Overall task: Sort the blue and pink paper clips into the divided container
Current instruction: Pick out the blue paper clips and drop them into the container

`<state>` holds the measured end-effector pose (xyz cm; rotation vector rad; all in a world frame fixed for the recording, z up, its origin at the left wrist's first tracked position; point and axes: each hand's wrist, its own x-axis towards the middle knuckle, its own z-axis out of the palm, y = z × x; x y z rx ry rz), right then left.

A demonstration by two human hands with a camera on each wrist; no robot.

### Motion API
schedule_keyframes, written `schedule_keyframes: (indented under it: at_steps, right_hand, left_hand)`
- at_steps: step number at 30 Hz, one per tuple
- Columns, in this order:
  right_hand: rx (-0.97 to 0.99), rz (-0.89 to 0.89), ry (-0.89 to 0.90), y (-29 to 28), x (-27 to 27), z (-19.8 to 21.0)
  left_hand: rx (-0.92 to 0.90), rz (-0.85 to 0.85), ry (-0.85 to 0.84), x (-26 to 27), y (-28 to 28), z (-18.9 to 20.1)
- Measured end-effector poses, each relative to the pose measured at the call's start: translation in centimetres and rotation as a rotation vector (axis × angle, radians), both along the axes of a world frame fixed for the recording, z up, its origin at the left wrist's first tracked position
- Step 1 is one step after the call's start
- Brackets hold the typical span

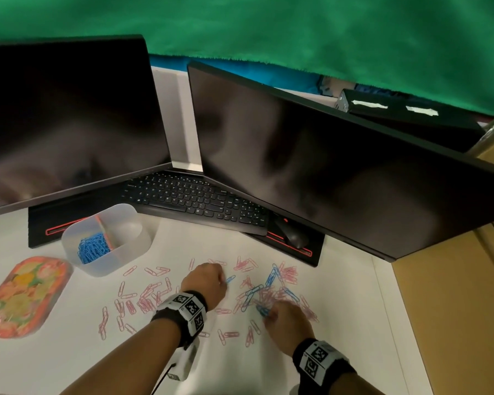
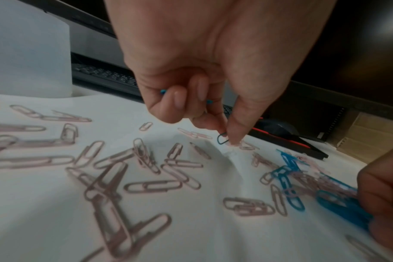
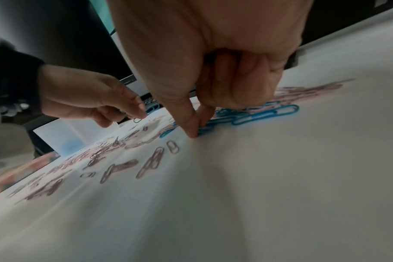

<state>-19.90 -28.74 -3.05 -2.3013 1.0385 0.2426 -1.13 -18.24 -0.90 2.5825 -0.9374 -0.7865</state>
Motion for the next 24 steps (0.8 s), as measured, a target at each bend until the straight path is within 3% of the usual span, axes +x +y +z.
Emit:
schedule_keyframes:
  at_steps: [4, 7, 11, 14, 18, 24]
  right_hand:
    - [0.112, -0.015, -0.143, -0.4, 0.3, 1.1]
    - [0.307, -0.046, -0.217, 0.0, 2.1, 2.3]
    - [0.604, -0.069, -0.280, 1.6, 7.0, 4.8]
    - [0.713, 0.008, -0.253, 3.7, 12.1, 6.8]
    - [0.656, 0.210, -0.148, 7.0, 19.8, 7.9]
    - [0.484, 0.405, -0.032, 11.8, 29.2, 10.1]
  left_hand:
    - [-0.150, 0.129, 0.112, 0.9, 1.3, 1.0]
    - [-0.320, 0.295, 0.211, 2.1, 3.1, 2.0]
    - [-0.514, 0.559, 0.419, 4.7, 6.4, 3.8]
    - [-0.651, 0.794, 0.597, 7.3, 8.9, 5.2]
    - [-0.809, 1.031, 0.693, 11.0, 12.1, 6.7]
    - [-0.785, 1.101, 0.638, 15.1, 14.5, 7.4]
